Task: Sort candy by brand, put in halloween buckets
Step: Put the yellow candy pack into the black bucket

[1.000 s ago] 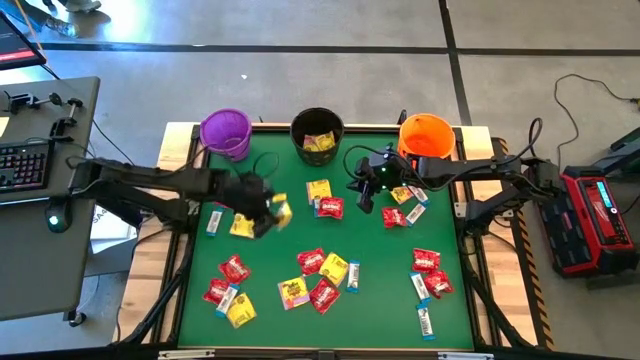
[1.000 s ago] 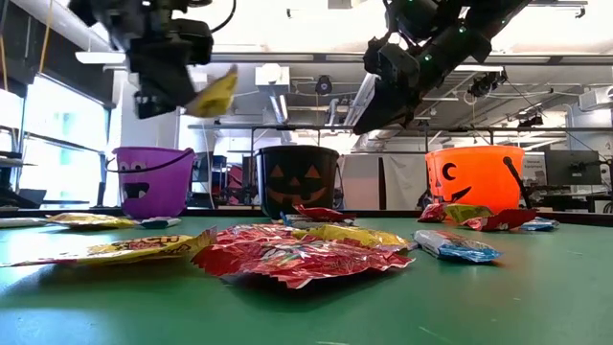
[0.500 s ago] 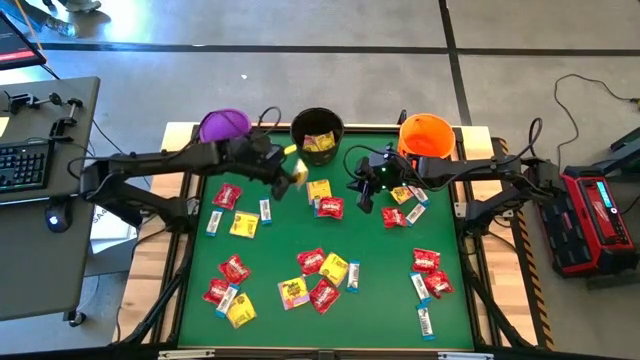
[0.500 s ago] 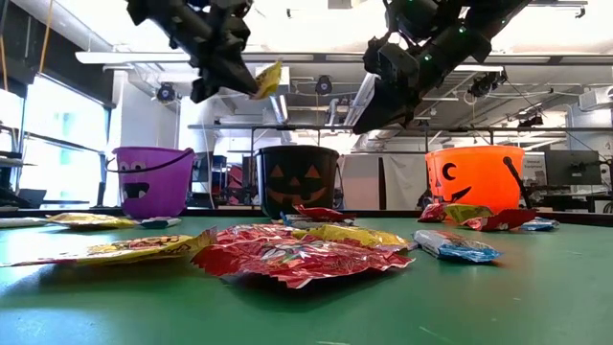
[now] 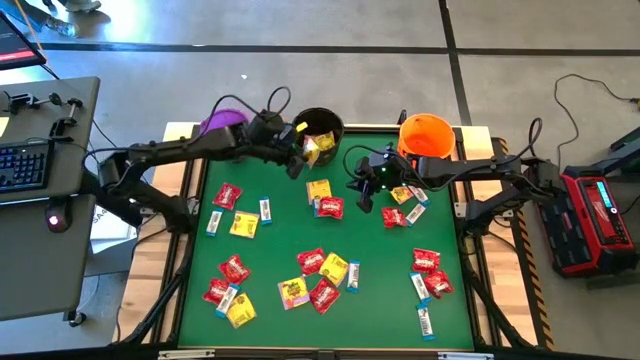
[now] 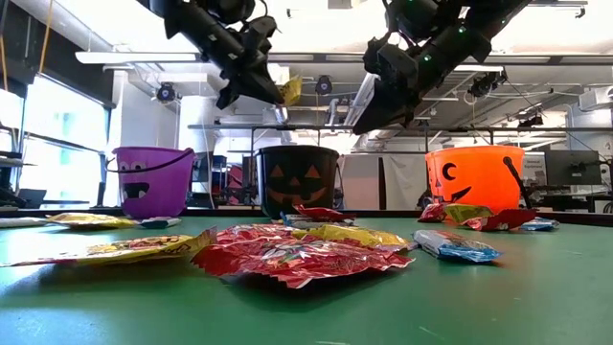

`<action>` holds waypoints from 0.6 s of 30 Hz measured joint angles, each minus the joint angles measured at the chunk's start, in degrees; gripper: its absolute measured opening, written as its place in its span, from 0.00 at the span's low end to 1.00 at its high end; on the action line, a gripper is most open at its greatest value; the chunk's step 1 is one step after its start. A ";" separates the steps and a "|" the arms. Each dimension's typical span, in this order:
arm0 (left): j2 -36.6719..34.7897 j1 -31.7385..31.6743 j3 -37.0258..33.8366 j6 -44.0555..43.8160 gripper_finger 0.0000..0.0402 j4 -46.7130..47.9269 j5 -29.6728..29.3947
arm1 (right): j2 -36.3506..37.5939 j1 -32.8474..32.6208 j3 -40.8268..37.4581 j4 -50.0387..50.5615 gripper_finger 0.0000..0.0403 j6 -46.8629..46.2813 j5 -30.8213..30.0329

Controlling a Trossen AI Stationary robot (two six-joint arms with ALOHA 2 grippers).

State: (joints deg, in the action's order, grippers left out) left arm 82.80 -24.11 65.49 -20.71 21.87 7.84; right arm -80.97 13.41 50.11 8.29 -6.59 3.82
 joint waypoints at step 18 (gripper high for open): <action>3.17 -3.77 3.57 2.45 0.00 0.30 -2.62 | 0.00 0.07 0.00 -0.02 0.00 0.61 -1.27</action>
State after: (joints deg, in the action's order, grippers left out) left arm 85.97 -27.88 69.06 -18.27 22.17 5.21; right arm -80.97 13.47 50.11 8.27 -5.98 2.55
